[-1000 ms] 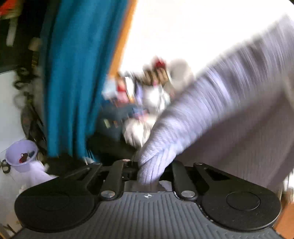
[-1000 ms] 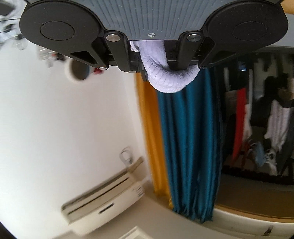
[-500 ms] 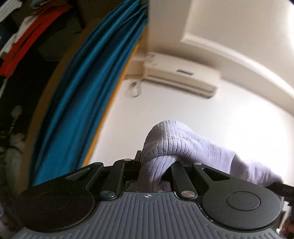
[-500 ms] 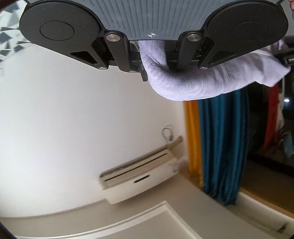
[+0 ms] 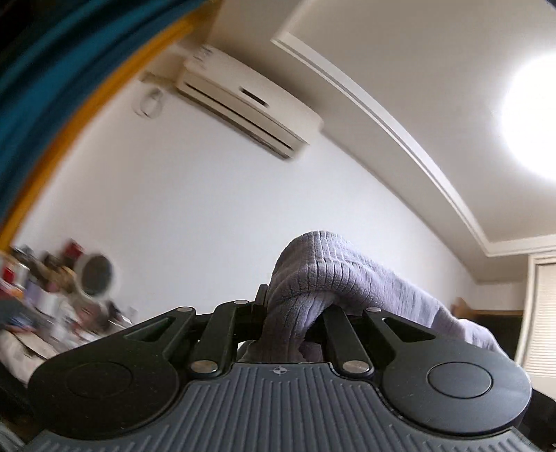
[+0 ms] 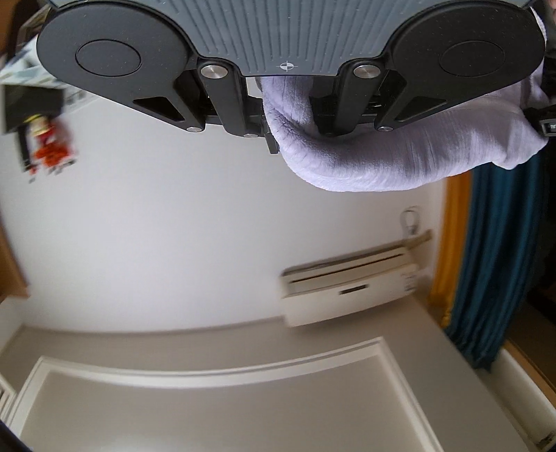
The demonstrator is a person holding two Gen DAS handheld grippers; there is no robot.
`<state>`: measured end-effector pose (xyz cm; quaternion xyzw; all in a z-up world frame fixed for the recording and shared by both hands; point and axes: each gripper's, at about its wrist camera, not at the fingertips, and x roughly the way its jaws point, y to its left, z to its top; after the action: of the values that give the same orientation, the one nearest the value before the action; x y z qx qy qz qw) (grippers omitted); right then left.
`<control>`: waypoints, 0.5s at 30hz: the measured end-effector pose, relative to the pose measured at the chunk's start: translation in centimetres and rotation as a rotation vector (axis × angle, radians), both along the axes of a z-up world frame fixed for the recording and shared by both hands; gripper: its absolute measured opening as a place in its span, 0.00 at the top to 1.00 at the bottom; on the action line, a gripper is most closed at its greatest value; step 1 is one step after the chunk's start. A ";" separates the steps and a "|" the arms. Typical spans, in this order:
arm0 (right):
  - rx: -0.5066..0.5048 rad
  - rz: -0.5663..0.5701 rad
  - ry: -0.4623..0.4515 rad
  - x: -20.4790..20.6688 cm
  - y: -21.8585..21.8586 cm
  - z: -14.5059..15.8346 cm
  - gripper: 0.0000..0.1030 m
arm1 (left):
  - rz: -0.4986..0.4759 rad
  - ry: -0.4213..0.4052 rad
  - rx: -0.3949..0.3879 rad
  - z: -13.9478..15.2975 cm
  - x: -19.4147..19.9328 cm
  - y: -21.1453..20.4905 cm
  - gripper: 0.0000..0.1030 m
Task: Fold clothes
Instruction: 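Lift the hoodie off the pile with both tools and carry it away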
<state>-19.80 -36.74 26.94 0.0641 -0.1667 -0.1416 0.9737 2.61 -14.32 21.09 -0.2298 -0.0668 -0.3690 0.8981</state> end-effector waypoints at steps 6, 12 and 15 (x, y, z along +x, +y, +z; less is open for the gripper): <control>0.047 -0.102 0.077 -4.3 -10.1 -5.4 0.90 | -0.183 0.136 0.008 -10.0 1.1 -12.0 0.89; 0.128 -0.126 0.175 -5.8 -19.1 -10.3 0.90 | -0.225 0.217 0.099 -13.3 2.0 -22.8 0.90; 0.098 -0.165 0.194 -5.4 -23.0 -10.0 0.90 | -0.206 0.234 0.090 -13.1 2.6 -27.0 0.90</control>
<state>-25.25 -59.75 16.96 0.0835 -0.0695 -0.2348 0.9660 5.23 -41.32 8.03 -0.2365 0.0788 -0.4327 0.8664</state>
